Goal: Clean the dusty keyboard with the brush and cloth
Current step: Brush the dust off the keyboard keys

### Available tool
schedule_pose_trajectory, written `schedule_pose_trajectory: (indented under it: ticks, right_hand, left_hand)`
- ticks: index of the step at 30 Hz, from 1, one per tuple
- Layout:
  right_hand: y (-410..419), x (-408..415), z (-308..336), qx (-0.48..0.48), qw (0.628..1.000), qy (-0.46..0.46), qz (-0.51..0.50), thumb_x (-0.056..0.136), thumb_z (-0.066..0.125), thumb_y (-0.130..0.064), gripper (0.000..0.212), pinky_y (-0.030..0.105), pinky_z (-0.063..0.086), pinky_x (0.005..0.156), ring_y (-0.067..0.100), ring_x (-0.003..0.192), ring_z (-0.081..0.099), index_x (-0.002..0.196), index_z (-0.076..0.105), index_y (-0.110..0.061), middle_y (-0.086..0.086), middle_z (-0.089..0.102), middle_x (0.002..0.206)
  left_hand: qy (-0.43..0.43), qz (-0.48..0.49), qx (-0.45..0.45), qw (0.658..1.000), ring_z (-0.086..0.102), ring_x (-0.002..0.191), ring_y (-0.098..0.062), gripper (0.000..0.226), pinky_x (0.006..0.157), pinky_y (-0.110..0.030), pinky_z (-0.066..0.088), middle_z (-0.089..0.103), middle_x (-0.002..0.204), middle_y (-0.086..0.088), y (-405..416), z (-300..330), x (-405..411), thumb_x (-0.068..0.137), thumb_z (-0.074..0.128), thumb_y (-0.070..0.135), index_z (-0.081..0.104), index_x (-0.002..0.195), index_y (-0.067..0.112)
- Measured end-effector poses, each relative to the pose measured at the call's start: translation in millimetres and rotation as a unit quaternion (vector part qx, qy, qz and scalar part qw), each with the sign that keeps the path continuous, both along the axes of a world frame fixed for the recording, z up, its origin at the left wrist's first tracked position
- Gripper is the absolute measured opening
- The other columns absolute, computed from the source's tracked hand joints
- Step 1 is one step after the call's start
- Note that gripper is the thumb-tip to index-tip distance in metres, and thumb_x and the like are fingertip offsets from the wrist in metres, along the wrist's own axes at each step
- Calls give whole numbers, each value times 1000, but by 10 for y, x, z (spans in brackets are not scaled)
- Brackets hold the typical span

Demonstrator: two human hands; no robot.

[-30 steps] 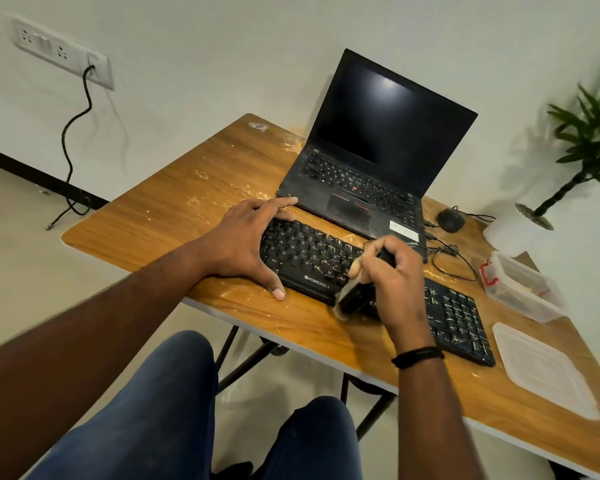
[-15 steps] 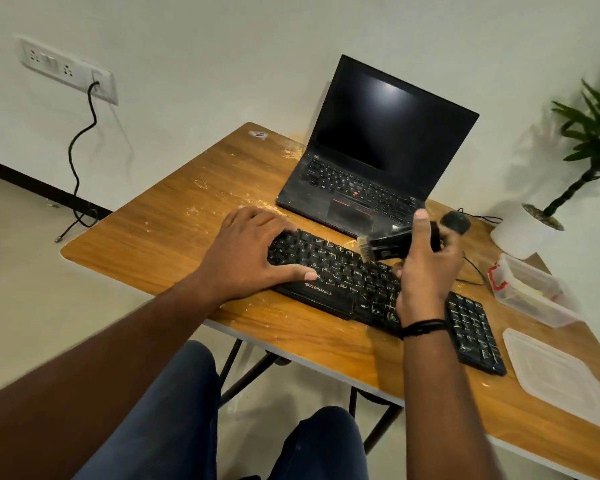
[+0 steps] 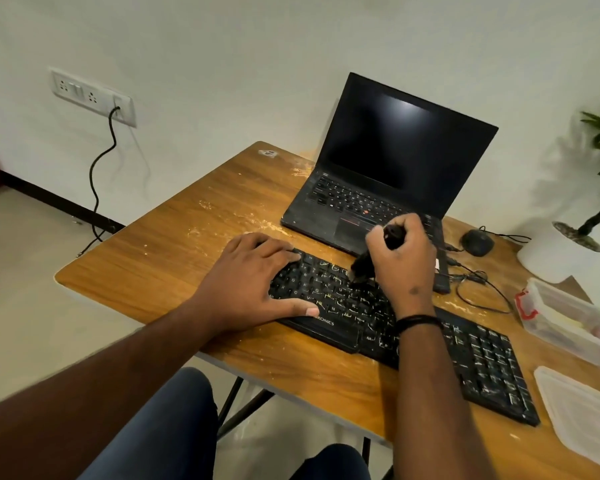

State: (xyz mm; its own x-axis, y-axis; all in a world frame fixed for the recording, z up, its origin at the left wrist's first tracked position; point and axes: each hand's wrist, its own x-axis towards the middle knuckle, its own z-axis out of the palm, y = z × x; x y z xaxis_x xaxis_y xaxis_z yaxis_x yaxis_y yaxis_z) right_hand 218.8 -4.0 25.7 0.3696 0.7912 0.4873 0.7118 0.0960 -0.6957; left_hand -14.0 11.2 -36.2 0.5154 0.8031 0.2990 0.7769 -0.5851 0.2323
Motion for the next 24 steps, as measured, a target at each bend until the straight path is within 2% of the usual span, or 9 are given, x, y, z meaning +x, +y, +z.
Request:
schedule_pose_trajectory:
  ticks: [4,7,10,13,17,21,24]
  right_hand:
    - [-45,87,-23,35,999,13,24,85,65,-10,14,8,43,59,-8,67,51,93,55,-9,-11,50,76]
    - [-44,161,-12,27,999,14,25,85,66,-8,13,5,40,59,-10,67,50,93,56,-9,-11,51,77]
    - [-26,173,-34,-23,1000,-1,14,87,68,-22,17,11,40,58,-3,68,52,96,56,-14,-9,54,79]
    - [-26,192,-18,-86,996,-39,-9,87,71,-42,34,18,37,57,4,71,52,99,53,-17,-6,55,82]
    - [-99,300,-20,-124,990,-72,-3,85,73,-47,41,21,37,58,4,74,50,99,51,-16,-6,53,85]
    - [-120,224,-59,-57,996,-66,-2,89,72,-35,33,13,40,60,-4,80,53,106,48,-19,-16,52,89]
    - [-117,216,-60,-5,1000,-2,21,88,72,-24,27,10,44,59,-5,76,56,103,51,-17,-14,55,88]
  left_hand:
    - [4,5,-20,1000,23,142,-11,103,119,-39,17,35,156,16,26,3,23,73,21,100,37,152,36]
    - [5,6,-21,1000,22,142,-12,103,119,-40,17,34,157,16,36,7,23,73,20,100,37,153,36]
    - [2,4,-22,1000,22,143,-11,103,119,-41,19,34,157,16,31,9,10,73,18,100,38,153,36]
    - [0,2,-24,1000,23,142,-11,103,118,-41,19,36,156,16,27,18,-1,73,19,99,39,152,36]
    - [3,1,-23,1000,23,143,-12,102,119,-40,18,36,156,16,23,21,0,74,20,99,39,152,36]
    - [3,2,-24,1000,24,143,-12,104,119,-40,18,37,155,15,20,29,17,73,19,99,39,152,35]
    - [0,4,-25,1000,25,143,-13,107,119,-42,19,38,155,14,16,31,16,72,16,100,40,152,34]
